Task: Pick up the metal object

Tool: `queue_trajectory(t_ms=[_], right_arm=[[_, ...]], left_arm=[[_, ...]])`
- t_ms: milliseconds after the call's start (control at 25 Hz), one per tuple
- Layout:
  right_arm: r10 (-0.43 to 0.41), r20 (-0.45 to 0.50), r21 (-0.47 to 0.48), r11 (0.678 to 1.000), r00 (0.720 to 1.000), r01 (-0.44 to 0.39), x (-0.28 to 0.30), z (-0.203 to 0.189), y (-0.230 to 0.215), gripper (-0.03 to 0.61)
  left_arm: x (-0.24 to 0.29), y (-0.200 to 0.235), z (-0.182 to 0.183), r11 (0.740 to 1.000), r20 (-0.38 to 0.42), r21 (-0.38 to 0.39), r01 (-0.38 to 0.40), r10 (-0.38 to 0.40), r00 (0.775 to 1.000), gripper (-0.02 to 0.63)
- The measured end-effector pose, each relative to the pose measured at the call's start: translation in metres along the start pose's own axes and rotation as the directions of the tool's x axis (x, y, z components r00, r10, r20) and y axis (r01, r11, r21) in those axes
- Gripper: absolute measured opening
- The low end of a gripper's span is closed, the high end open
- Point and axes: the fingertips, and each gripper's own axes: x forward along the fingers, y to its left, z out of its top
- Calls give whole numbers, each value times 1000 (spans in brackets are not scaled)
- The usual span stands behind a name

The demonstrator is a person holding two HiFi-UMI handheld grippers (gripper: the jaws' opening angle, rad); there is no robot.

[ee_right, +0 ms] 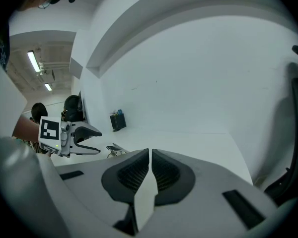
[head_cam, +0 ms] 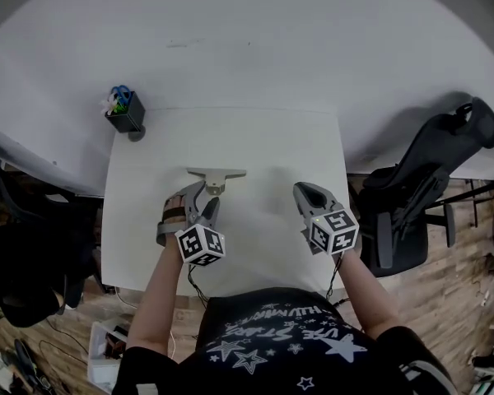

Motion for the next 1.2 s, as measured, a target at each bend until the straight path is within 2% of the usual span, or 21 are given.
queue_trajectory(t_ms=[200, 400, 640, 720, 840, 1040, 1200], right_arm=[[-29, -16, 32, 999, 999, 30, 5, -8, -9, 51], [-52, -24, 63, 997, 998, 53, 9, -11, -16, 51], [-58, -31, 102, 993, 998, 61, 17, -15, -17, 51], [-61, -31, 114, 991, 998, 64, 17, -17, -18, 51], [-70, -31, 122, 990, 997, 73, 16, -18, -19, 51], [-84, -32, 130, 988, 996, 88, 7, -20, -25, 51], [-83, -19, 135, 987, 996, 84, -3, -19, -27, 51]], left_arm=[[29, -6, -6, 995, -27, 100, 26, -23, 999, 258], [51, -14, -10, 970, -47, 240, 49, -38, 998, 242], [64, -13, -6, 937, -30, 350, -1, 13, 999, 132], [64, -13, -6, 930, -43, 367, 6, 10, 999, 86], [65, -16, -9, 921, -53, 388, 7, 15, 998, 55], [64, -12, -5, 901, -54, 433, -16, 44, 998, 31], [55, -2, 3, 930, -33, 365, -42, 59, 998, 21]])
